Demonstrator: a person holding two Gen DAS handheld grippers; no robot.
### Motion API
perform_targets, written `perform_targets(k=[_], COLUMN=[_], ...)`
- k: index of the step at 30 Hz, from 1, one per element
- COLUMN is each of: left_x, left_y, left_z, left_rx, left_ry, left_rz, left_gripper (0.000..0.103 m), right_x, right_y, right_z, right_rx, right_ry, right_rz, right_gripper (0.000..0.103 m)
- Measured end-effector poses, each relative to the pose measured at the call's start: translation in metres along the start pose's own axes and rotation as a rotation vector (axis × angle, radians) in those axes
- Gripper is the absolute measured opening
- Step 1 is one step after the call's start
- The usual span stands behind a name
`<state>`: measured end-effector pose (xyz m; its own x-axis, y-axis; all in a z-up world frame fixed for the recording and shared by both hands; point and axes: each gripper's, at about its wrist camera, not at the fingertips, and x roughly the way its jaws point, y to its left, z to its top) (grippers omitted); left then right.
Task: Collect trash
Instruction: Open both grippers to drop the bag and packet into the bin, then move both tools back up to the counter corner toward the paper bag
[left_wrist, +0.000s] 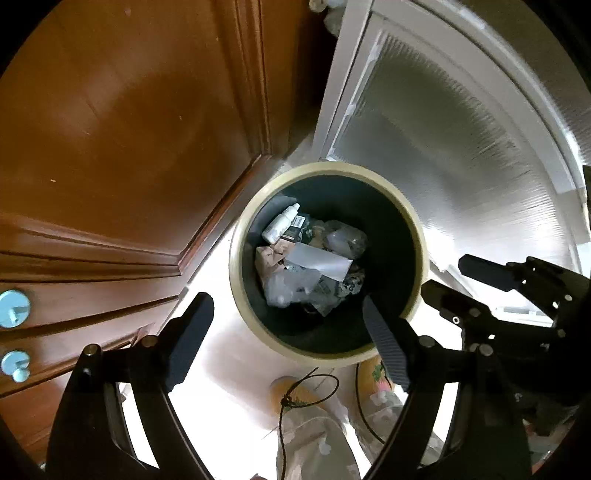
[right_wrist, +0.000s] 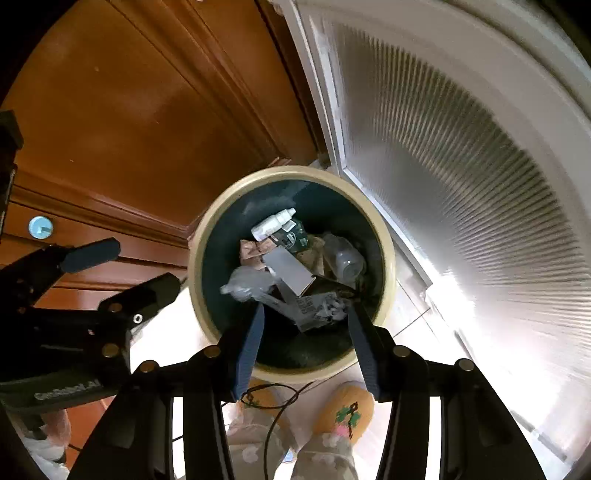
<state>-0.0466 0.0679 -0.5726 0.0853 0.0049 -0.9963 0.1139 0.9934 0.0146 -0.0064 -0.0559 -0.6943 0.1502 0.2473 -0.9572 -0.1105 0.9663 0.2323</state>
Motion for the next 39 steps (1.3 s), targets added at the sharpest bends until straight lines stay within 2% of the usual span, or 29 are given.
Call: perform_targets(k=[9, 26, 32, 39], left_x=[-0.075, -0.287, -0.353, -0.428], left_y=[-0.006, -0.003, -0.001, 0.001], left_z=[0.003, 0.006, 0.011, 0.028], left_rx=[-0.025, -0.066, -0.052, 0.000], left_ry=[-0.011, -0.082, -0.136, -0.228], left_rz=[-0.032, -0.077, -0.091, -0.111], left_gripper=[0.081, 0.081, 0.081, 0.081], right_x=[-0.090, -0.305, -0.373, -0.460], right_y=[0.016, 0.069, 0.087, 0.115], right_z=[-0.001, 0.017, 0.024, 0.040], right_rx=[0.026, 0.054, 0.053, 0.054], right_ry=[-0.030, -0.175, -0.225, -0.328], right_rz=[-0.014, -0.052, -0.070, -0.113], right_gripper=[0.049, 0.049, 0.049, 0.049])
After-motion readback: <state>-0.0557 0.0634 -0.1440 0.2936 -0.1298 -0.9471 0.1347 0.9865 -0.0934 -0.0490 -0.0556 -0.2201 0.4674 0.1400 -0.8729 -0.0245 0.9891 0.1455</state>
